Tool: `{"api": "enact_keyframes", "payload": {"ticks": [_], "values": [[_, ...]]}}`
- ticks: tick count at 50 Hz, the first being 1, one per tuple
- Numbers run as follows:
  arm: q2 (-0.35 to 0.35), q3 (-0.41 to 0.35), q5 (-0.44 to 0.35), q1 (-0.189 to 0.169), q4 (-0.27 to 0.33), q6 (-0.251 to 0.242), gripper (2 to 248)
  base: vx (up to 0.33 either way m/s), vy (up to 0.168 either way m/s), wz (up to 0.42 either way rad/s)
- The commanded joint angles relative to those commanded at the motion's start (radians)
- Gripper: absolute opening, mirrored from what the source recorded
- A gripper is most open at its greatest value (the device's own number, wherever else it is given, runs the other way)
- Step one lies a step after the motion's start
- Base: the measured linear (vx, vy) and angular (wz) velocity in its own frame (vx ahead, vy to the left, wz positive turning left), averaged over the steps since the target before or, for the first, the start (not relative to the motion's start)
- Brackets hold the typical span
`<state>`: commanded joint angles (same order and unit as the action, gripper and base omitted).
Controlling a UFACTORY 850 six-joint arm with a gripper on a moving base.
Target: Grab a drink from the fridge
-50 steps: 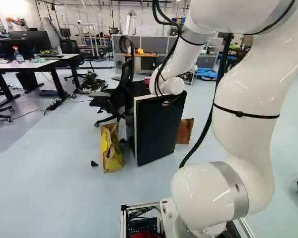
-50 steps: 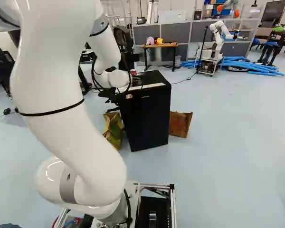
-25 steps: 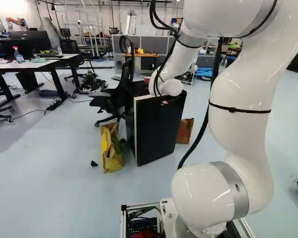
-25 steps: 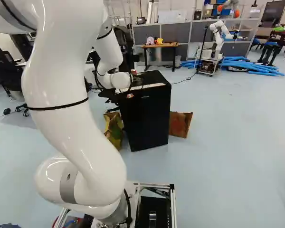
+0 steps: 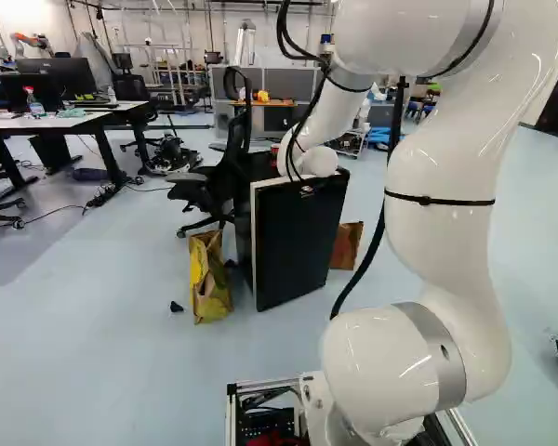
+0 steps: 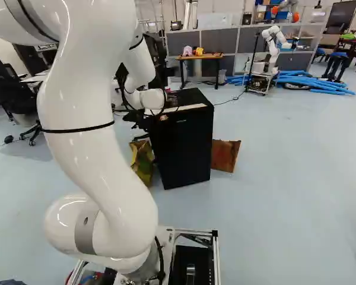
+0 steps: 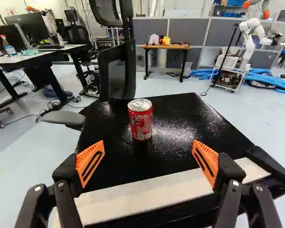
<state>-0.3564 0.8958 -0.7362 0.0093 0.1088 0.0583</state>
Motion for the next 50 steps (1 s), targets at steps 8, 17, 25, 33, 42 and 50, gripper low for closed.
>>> {"api": "enact_keyframes", "payload": {"ticks": [8, 17, 25, 33, 42, 50], "values": [[-0.026, 0.032, 0.0, -0.002, 0.0, 0.0, 247, 0.0, 0.0, 0.0], [-0.057, 0.07, 0.0, -0.005, 0.0, 0.0, 247, 0.0, 0.0, 0.0], [-0.086, 0.106, 0.0, -0.008, 0.0, 0.0, 247, 0.0, 0.0, 0.0], [-0.115, 0.143, 0.0, -0.011, 0.0, 0.0, 247, 0.0, 0.0, 0.0], [-0.149, 0.186, 0.0, -0.013, 0.0, 0.0, 247, 0.0, 0.0, 0.0], [-0.177, 0.222, 0.0, -0.013, 0.0, 0.0, 247, 0.0, 0.0, 0.0]]}}
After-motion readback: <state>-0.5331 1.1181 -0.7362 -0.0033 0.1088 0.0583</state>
